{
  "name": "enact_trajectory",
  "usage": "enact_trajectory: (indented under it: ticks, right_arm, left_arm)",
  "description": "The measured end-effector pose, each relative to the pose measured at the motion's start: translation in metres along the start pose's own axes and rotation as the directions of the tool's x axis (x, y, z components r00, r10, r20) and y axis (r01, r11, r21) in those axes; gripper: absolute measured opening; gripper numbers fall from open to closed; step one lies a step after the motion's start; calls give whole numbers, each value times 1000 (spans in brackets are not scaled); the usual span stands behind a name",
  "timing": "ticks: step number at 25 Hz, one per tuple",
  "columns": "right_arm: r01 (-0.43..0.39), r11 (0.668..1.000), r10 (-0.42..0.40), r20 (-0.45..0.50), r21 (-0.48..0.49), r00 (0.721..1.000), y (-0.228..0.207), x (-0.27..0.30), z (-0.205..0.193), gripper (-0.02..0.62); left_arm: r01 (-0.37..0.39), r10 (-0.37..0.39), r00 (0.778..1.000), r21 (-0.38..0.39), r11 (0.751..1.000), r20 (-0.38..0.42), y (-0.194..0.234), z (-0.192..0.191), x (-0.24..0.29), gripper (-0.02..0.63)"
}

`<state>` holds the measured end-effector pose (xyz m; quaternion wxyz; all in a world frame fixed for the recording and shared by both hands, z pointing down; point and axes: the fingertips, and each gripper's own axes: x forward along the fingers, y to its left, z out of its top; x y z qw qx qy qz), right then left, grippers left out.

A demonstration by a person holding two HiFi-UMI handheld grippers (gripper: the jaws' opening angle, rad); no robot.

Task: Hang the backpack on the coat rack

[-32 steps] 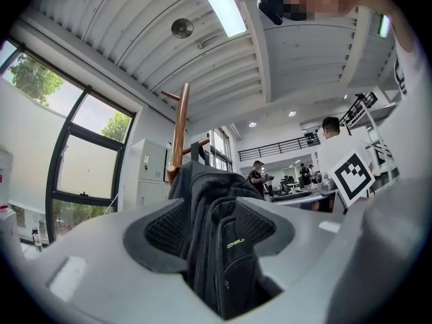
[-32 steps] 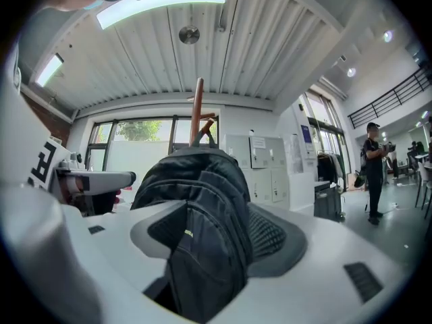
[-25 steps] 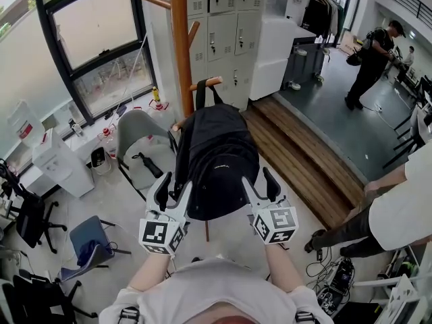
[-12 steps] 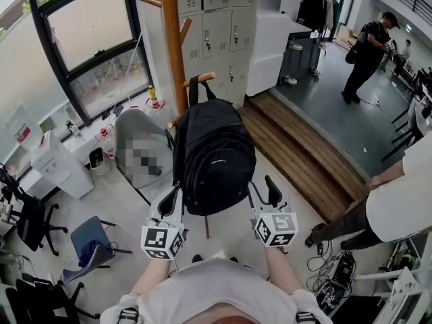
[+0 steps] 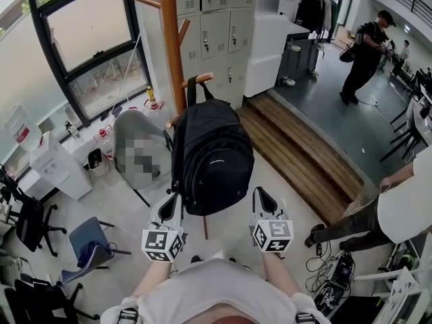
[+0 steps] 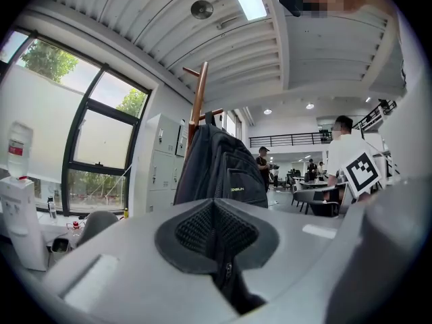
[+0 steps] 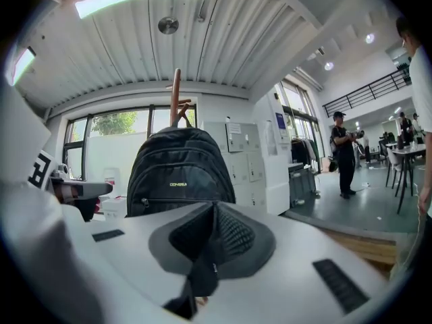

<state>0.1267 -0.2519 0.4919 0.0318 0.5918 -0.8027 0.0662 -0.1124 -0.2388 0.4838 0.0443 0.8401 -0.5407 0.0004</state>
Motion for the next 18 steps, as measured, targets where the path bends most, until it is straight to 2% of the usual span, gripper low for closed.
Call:
enact_trajectory:
  ticks: [5,10,18]
  right_arm:
    - [-26,1000,27,-13,13,1000,4,1,-8,11]
    - [-28,1000,28,-3,13,1000,3,0,-7,9]
    - [-40,999,41,-4,33,999,3,1,-11,9]
  left_arm:
    - [5,-5,1000,5,1000,-9,0,-7,1,11]
    - [8,-8,1000,-32,999,-4,0,-11,0,11]
    - [8,-8,1000,-41,999,0,0,-12,3,11]
